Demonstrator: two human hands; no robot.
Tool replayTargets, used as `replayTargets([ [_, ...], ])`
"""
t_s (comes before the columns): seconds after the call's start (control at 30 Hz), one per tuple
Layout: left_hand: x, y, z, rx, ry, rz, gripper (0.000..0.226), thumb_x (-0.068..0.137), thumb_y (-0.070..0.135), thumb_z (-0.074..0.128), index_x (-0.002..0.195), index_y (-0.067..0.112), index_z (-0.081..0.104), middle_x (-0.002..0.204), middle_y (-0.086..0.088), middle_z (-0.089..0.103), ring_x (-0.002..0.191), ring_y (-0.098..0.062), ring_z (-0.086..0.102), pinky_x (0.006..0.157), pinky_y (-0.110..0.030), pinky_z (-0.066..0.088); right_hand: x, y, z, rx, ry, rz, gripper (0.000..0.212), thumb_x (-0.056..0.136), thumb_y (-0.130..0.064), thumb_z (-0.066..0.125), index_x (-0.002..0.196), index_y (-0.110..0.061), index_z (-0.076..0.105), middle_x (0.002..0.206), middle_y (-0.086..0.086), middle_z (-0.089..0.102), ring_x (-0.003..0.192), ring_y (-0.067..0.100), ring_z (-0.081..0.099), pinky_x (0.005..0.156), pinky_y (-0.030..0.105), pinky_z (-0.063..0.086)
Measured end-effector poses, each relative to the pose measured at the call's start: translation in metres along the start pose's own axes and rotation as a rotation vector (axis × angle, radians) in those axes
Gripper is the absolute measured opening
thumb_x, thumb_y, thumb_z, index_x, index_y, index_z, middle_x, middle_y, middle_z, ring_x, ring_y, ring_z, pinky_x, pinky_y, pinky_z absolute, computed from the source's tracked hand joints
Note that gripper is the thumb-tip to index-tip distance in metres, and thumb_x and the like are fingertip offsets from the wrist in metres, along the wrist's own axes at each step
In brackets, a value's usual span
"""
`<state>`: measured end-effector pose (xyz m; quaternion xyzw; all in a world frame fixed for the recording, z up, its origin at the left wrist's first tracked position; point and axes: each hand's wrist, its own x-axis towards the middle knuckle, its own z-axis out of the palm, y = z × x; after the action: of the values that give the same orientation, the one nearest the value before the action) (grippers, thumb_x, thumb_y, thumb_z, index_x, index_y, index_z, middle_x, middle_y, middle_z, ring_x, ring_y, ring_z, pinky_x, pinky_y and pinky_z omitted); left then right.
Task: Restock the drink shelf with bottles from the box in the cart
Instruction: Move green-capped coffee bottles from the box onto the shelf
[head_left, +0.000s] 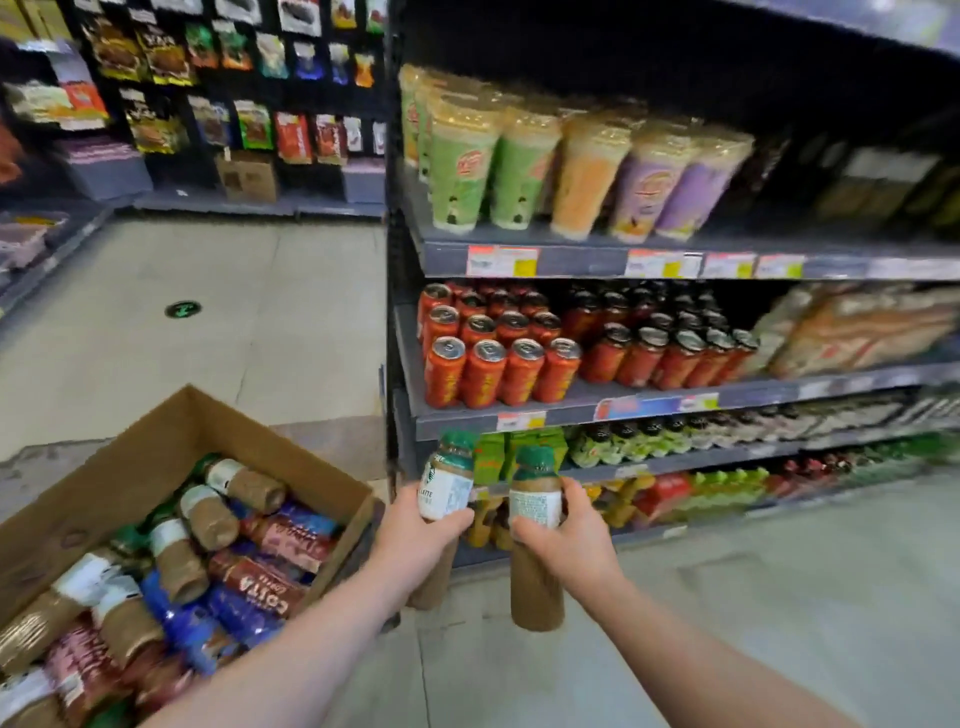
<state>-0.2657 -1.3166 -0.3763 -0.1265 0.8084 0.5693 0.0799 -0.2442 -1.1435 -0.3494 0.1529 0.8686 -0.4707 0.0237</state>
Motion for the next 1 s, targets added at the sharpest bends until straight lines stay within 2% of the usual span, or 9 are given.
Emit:
replayTargets([
  [0.03,-0.006,0.010,0.026,-0.006,-0.032,0.001,0.044,0.075,0.031,0.076,0.111,0.021,0.052,0.102,0.002,0.059,0.087,-0.013,0.053,0.062,-0.023,0.036,-0.001,0.013,-0.025,0.024,0.034,0.017,0.040,0.070,-0.029,0.076,0.097,-0.030,0.047,0.086,-0.013,0.061,0.076,0.002,0.059,0.069,0.030,0.052],
  [0.17,-0.030,0.048,0.129,0.028,-0.143,0.043,0.044,0.074,0.032,0.076,0.108,0.021,0.050,0.096,0.006,0.057,0.082,-0.009,0.054,0.063,-0.025,0.040,-0.006,0.066,-0.119,0.105,0.177,0.048,0.045,0.070,-0.026,0.077,0.095,-0.033,0.041,0.078,-0.022,0.053,0.068,-0.008,0.053,0.060,0.019,0.044],
  [0.33,-0.058,0.098,0.237,-0.006,-0.268,0.061,0.047,0.074,0.033,0.076,0.114,0.019,0.054,0.105,-0.001,0.062,0.093,-0.019,0.060,0.080,-0.035,0.050,-0.008,0.119,-0.222,0.161,0.281,0.084,0.047,0.071,-0.026,0.075,0.111,-0.022,0.051,0.088,-0.012,0.062,0.077,0.004,0.062,0.067,0.027,0.053],
  [0.43,-0.068,0.122,0.279,-0.027,-0.323,0.067,0.047,0.075,0.033,0.076,0.113,0.019,0.053,0.105,-0.001,0.064,0.092,-0.020,0.061,0.081,-0.038,0.052,-0.003,0.137,-0.268,0.177,0.336,0.102,0.048,0.072,-0.025,0.075,0.110,-0.026,0.046,0.089,-0.011,0.061,0.078,0.006,0.061,0.065,0.027,0.052],
  [0.53,-0.065,0.143,0.309,0.007,-0.357,0.095,0.047,0.075,0.036,0.075,0.114,0.024,0.052,0.106,0.002,0.063,0.092,-0.017,0.060,0.073,-0.031,0.048,0.008,0.149,-0.298,0.232,0.375,0.108,0.043,0.071,-0.021,0.075,0.103,-0.028,0.046,0.087,-0.008,0.062,0.075,0.009,0.063,0.064,0.030,0.054],
  [0.67,-0.048,0.175,0.346,0.010,-0.387,0.153,0.038,0.077,0.033,0.074,0.106,0.027,0.051,0.091,0.013,0.058,0.081,-0.005,0.055,0.061,-0.023,0.043,0.032,0.157,-0.330,0.285,0.443,0.109,0.034,0.070,-0.018,0.076,0.085,-0.032,0.049,0.085,-0.005,0.064,0.075,0.013,0.065,0.068,0.037,0.057],
  [0.77,-0.028,0.202,0.376,0.029,-0.431,0.235,0.034,0.077,0.032,0.074,0.101,0.029,0.050,0.090,0.012,0.057,0.078,-0.002,0.054,0.064,-0.023,0.043,0.055,0.160,-0.356,0.297,0.491,0.108,0.035,0.070,-0.018,0.075,0.092,-0.031,0.051,0.089,-0.002,0.065,0.080,0.017,0.065,0.074,0.042,0.057],
  [0.87,-0.005,0.239,0.408,0.006,-0.501,0.301,0.035,0.078,0.031,0.073,0.105,0.028,0.052,0.087,0.019,0.056,0.077,0.004,0.052,0.059,-0.015,0.040,0.085,0.154,-0.390,0.296,0.541,0.094,0.039,0.071,-0.017,0.075,0.100,-0.027,0.052,0.091,-0.002,0.065,0.080,0.016,0.065,0.072,0.038,0.057],
  [1.0,0.029,0.288,0.444,-0.028,-0.589,0.361,0.039,0.079,0.032,0.072,0.110,0.027,0.050,0.092,0.019,0.056,0.080,0.006,0.053,0.059,-0.015,0.040,0.131,0.144,-0.430,0.299,0.601,0.084,0.039,0.070,-0.018,0.076,0.101,-0.027,0.054,0.091,-0.003,0.065,0.081,0.015,0.065,0.072,0.036,0.056],
])
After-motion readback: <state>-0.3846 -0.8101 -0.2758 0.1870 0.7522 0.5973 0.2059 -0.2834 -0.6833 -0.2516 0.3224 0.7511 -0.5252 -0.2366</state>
